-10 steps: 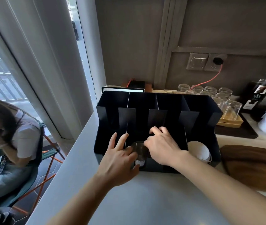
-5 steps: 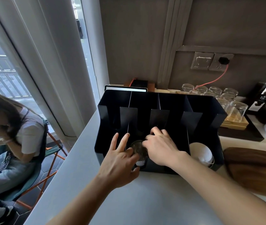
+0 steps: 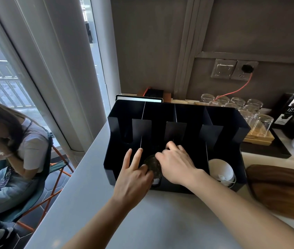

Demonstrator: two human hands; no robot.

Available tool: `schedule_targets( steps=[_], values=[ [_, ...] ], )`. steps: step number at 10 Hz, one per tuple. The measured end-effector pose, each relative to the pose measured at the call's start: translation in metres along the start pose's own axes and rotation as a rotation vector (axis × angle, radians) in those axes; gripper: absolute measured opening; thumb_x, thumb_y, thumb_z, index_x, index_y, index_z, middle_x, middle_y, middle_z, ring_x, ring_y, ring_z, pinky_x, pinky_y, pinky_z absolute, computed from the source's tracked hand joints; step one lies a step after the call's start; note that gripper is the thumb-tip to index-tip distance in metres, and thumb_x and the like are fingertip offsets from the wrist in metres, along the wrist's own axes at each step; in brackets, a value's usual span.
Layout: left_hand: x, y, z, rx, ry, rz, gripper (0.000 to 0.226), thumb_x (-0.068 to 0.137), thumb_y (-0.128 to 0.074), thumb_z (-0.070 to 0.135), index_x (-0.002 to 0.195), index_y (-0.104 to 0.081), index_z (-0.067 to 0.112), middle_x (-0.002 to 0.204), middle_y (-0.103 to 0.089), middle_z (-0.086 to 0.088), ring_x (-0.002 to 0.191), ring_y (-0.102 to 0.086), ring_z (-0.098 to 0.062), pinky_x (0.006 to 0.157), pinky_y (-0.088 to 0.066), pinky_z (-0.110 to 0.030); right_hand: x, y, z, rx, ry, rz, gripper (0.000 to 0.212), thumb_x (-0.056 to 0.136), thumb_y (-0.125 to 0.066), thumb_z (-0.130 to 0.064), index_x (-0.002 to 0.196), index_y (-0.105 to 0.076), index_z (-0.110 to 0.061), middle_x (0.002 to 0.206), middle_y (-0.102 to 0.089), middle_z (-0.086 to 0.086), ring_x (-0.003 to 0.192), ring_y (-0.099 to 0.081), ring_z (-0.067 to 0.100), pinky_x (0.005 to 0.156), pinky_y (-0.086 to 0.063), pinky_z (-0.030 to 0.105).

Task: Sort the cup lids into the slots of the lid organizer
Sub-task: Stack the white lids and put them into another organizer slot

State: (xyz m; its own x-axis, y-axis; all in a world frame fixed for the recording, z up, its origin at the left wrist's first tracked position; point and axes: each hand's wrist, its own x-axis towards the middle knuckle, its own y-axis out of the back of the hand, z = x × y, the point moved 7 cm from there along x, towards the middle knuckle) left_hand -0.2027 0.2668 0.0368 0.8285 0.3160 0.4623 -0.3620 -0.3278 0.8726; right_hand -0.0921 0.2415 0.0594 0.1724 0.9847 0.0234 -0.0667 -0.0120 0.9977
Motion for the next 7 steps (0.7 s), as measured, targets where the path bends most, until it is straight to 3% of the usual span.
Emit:
schedule_targets(
  steps=[3,7],
  values=[
    [-0.004,0.0027,-0.0007,-0.015,-0.018,0.077,0.017,0.088,-0.063,0.02,0.072,-0.065,0.013,0.076,-0.068,-0.005,0.133,-0.053,-0.047,0.111,-0.037,-0.066,-0.0021,0.0031,-0.0001,-0.033,0.001,0.027,0.02,0.093,-0.047,-0.015,0.101,-0.065,-0.017,0.094,-0.067,0.006,0.116,-0.044,0.029,0.087,-0.039,0.041],
    [-0.0026,0.0027,-0.0048,-0.048,-0.007,-0.012,0.019,0.08,-0.077,0.03,0.079,-0.065,0.014,0.084,-0.07,-0.004,0.136,-0.052,-0.045,0.108,-0.042,-0.061,-0.0018,0.0033,0.0006,0.016,-0.01,0.076,0.027,0.09,-0.046,-0.007,0.11,-0.059,-0.016,0.1,-0.069,0.001,0.118,-0.044,0.026,0.089,-0.043,0.04]
  ],
)
